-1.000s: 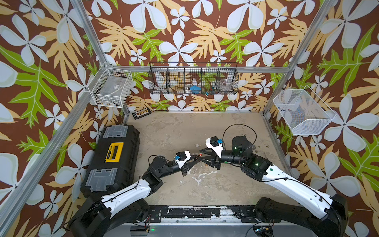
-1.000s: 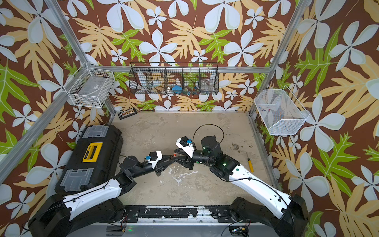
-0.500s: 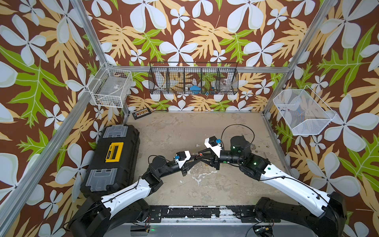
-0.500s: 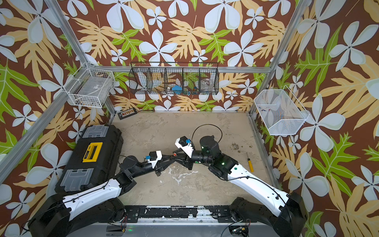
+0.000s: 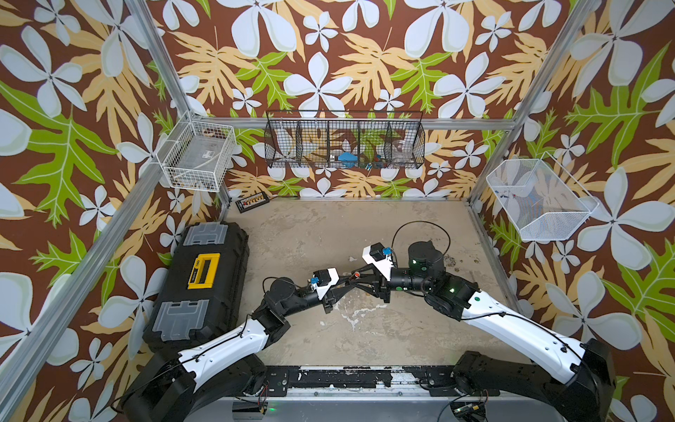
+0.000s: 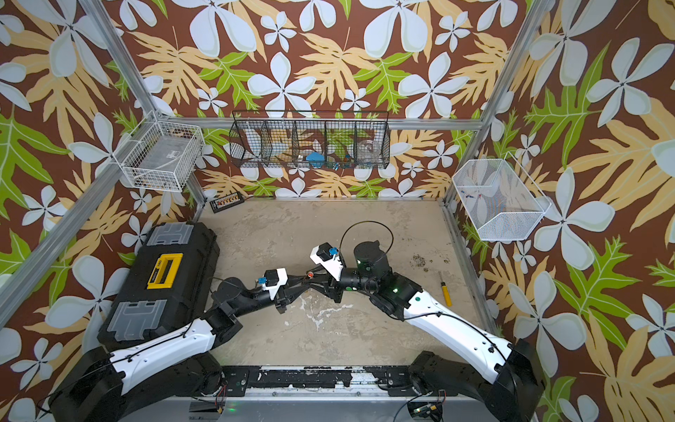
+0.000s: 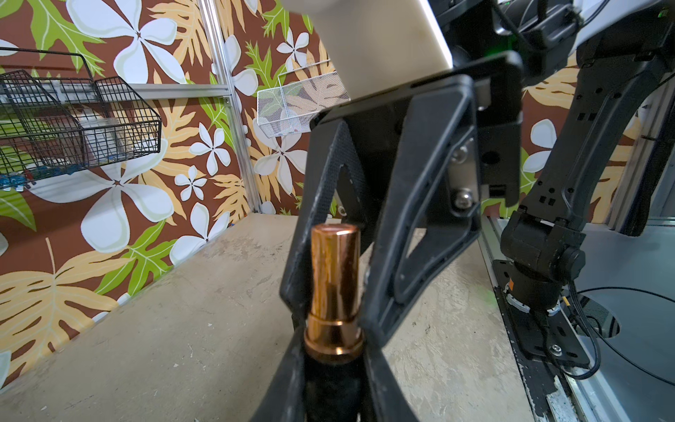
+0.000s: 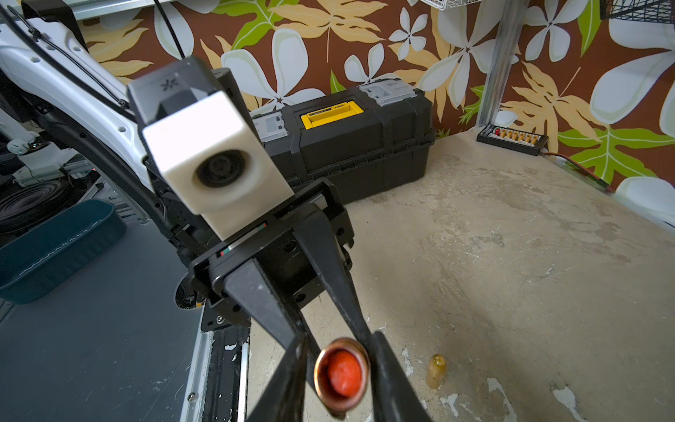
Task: Open the lipstick cap
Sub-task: Place the lipstick at the center of the board.
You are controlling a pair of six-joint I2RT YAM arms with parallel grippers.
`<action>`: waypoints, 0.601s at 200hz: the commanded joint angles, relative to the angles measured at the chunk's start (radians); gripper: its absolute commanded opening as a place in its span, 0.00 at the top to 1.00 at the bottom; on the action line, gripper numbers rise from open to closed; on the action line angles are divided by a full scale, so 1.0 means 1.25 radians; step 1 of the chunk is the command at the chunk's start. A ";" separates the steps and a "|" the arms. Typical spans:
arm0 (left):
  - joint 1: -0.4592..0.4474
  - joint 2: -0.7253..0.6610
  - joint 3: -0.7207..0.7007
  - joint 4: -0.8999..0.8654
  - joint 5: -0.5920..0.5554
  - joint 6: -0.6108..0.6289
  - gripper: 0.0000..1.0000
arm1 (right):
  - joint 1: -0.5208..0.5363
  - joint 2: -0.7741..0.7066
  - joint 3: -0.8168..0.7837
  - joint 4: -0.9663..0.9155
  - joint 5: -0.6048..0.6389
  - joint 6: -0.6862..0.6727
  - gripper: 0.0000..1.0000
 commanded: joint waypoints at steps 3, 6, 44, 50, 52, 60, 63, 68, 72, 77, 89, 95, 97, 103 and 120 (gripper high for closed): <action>0.000 -0.002 0.005 0.015 0.004 0.001 0.89 | 0.002 0.000 0.005 0.005 -0.005 0.011 0.69; 0.000 -0.002 0.005 0.015 0.004 0.001 0.89 | 0.003 -0.001 0.005 0.003 -0.005 0.011 0.69; 0.000 0.002 0.007 0.016 0.005 0.000 0.89 | 0.003 -0.004 0.001 0.001 0.005 0.005 0.70; 0.000 0.002 0.007 0.016 0.006 0.000 0.89 | 0.003 -0.004 0.002 0.002 0.005 0.006 0.70; 0.000 0.002 0.008 0.016 0.005 0.000 0.89 | 0.003 -0.004 0.002 0.002 0.005 0.005 0.70; 0.000 0.003 0.009 0.015 0.005 0.000 0.89 | 0.002 -0.004 0.002 0.001 0.004 0.006 0.70; 0.000 0.003 0.009 0.016 0.006 0.000 0.89 | 0.003 -0.004 0.003 0.001 0.004 0.006 0.70; 0.000 0.003 0.009 0.016 0.006 0.000 0.89 | 0.003 -0.003 0.003 0.000 0.004 0.006 0.70; 0.000 0.003 0.009 0.016 0.006 0.000 0.89 | 0.003 -0.003 0.004 0.000 0.004 0.006 0.70; 0.000 0.003 0.009 0.016 0.007 0.000 0.89 | 0.003 -0.004 0.003 0.001 0.004 0.006 0.70; 0.000 0.003 0.009 0.016 0.006 0.000 0.89 | 0.003 -0.004 0.003 0.002 0.005 0.005 0.70; 0.000 0.002 0.009 0.016 0.007 0.000 0.89 | 0.003 -0.004 0.002 0.003 0.005 0.005 0.70; 0.000 0.002 0.009 0.016 0.007 0.000 0.89 | 0.004 -0.004 0.002 0.003 0.005 0.005 0.70; 0.000 0.001 0.010 0.017 0.007 0.000 0.89 | 0.003 -0.003 0.002 0.003 0.005 0.005 0.70; 0.000 0.000 0.009 0.014 0.007 0.001 0.89 | 0.004 -0.001 0.008 0.003 0.005 0.005 0.71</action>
